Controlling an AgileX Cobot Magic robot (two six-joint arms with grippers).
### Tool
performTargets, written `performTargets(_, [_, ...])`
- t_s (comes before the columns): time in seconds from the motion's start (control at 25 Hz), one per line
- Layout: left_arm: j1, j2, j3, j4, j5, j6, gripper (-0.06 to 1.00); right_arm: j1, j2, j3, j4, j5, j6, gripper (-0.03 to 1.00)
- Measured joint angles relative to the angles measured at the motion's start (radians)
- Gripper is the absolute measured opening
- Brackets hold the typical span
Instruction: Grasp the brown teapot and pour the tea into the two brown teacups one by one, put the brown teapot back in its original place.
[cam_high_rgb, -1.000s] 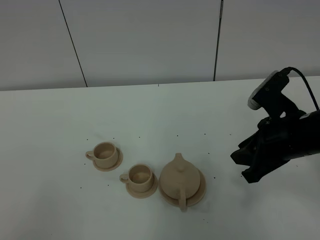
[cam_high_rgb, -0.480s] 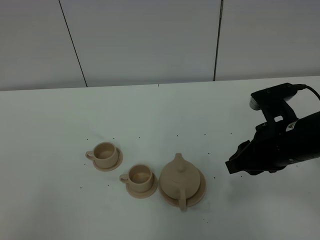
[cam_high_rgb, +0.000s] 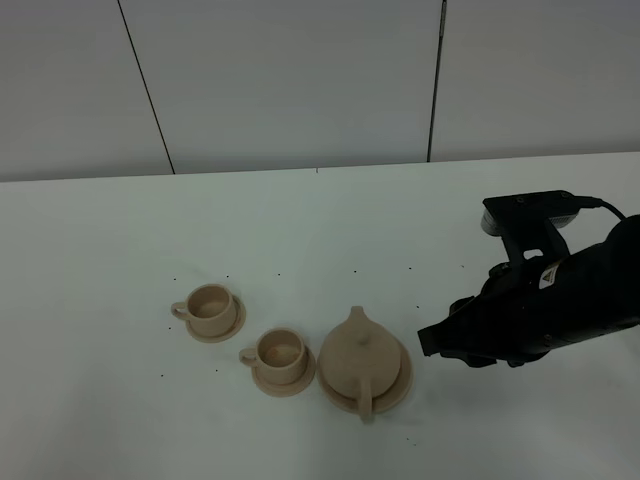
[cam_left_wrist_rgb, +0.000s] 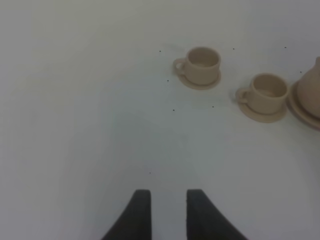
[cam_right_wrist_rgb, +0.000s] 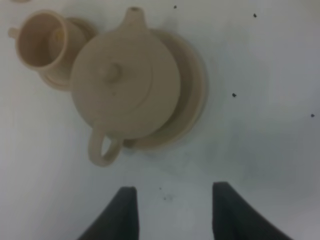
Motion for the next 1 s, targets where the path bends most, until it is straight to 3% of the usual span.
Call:
performTargets(0.4, [0.0,0.0,0.0,0.0,0.0,0.0,0.24,0.155,0.0,0.0,-0.297,-0.013,0.505,0.35])
performTargets(0.56, [0.0,0.0,0.0,0.0,0.0,0.0,0.24,0.206,0.036,0.0,-0.386,-0.063,0.674,0.35])
performTargets(0.72, [0.0,0.0,0.0,0.0,0.0,0.0,0.24,0.233,0.107,0.0,-0.406,-0.121,0.756,0.35])
performTargets(1.0, [0.0,0.0,0.0,0.001,0.0,0.0,0.24,0.283,0.133,-0.002,-0.39,-0.178,0.806,0.35])
